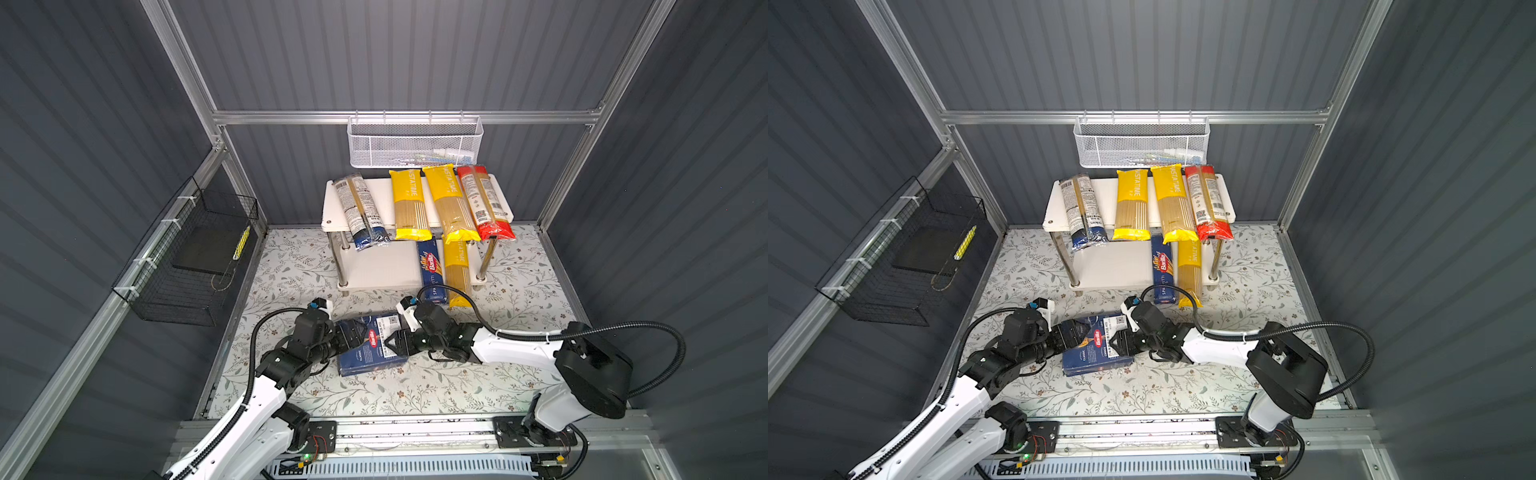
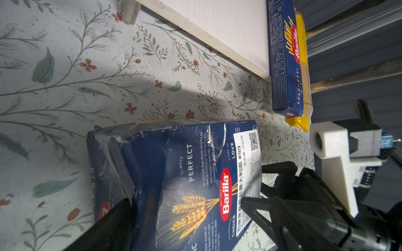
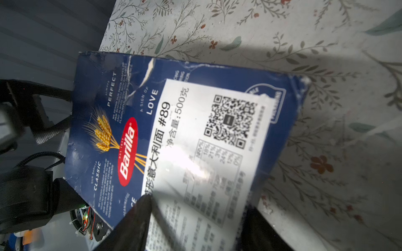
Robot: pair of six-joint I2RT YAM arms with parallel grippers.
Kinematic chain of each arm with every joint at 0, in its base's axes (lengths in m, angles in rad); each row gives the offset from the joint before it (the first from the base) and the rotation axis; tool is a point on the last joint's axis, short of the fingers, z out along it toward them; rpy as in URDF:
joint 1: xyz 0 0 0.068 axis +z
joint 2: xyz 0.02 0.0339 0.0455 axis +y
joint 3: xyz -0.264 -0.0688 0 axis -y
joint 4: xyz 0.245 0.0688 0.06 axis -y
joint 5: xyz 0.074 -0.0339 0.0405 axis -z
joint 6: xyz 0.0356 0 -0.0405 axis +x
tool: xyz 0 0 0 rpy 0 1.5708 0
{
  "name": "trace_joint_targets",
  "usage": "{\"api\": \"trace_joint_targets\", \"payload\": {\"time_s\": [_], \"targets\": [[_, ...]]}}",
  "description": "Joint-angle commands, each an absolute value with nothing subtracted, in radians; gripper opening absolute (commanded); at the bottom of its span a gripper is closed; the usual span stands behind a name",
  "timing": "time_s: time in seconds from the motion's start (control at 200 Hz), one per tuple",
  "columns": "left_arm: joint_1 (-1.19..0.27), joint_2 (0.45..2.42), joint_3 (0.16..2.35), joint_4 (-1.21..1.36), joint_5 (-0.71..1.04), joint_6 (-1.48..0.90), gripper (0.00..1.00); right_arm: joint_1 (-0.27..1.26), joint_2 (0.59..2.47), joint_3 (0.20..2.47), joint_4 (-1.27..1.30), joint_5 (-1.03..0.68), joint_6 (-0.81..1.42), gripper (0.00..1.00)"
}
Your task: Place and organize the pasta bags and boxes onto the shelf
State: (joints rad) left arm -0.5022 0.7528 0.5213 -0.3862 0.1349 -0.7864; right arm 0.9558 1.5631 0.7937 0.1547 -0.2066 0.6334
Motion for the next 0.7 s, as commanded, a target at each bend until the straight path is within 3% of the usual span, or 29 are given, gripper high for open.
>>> {"api": "trace_joint_targets", "payload": {"time_s": [0.0,0.695], "targets": [[-0.525,0.750,0.578,-0.201,0.310,-0.777,0.99,1.001,1.493,0.883,0.349,-0.298,0.592,0.63],[-0.529,0.873,0.715,-0.186,0.271,-0.685,1.00,0.981,1.470,0.994,0.276,-0.204,0.521,0.64]]}}
